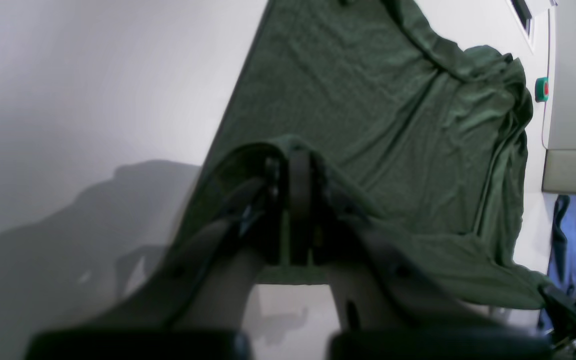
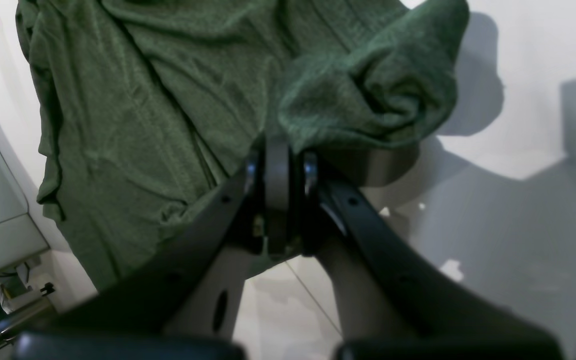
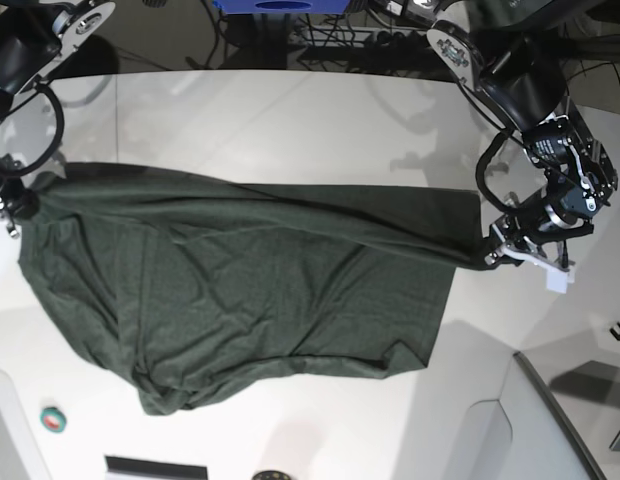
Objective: Layout the t-shirt on the table in an organized manner, then fold the t-shirt properly
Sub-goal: 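Pull the held shirt edge with both grippers to straighten the shirt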
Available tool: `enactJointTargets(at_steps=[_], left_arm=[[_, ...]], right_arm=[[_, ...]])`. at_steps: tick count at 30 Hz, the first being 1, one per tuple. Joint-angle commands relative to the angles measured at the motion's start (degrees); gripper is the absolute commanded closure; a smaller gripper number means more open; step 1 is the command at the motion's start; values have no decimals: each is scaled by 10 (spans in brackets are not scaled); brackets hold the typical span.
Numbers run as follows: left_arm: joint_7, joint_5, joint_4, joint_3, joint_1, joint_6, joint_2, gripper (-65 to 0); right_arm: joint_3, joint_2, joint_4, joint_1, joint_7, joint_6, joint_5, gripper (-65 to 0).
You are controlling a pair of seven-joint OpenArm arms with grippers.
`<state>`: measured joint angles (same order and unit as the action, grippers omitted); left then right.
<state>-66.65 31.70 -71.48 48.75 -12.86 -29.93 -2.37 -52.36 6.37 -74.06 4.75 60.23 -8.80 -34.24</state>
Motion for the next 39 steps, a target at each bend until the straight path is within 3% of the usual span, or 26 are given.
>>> enactJointTargets(at_steps=[1,3,6,10,15,18,22,26,34,39], left_arm=[[8,12,4,-15,-12,0,-1,0],[35,12,23,-32,-12,0,-1,0],[83,13,48,-48,-5,13,0,-171],[103,32,59,-47,2,23,2,-278],[103,125,6,-50,38,25,-1,-484],[105,141,-35,-48,86,26,-1,-574],[118,139,-37,-48,145,24,-2,-571],[184,139,-27,-53,183,23,-6,-571],[224,138,115,-58,144,23,-10,-571],[228,138,141,-120,133,23,-15,-569]], right_arm=[[1,8,-8,7,-5,1,-9,-6],[1,8,-8,7,-4,1,-9,-6],[1,7,-8,7,-3,1,-10,-6],[1,9,-8,4,-1,0,-11,-6],[1,8,-8,4,-1,0,-11,-6],[1,8,-8,4,-1,0,-12,-6],[1,8,-8,4,-1,0,-12,-6],[1,8,-8,4,-1,0,-12,-6],[1,8,-8,4,-1,0,-12,-6],[-2,8,-8,4,-1,0,-12,-6]])
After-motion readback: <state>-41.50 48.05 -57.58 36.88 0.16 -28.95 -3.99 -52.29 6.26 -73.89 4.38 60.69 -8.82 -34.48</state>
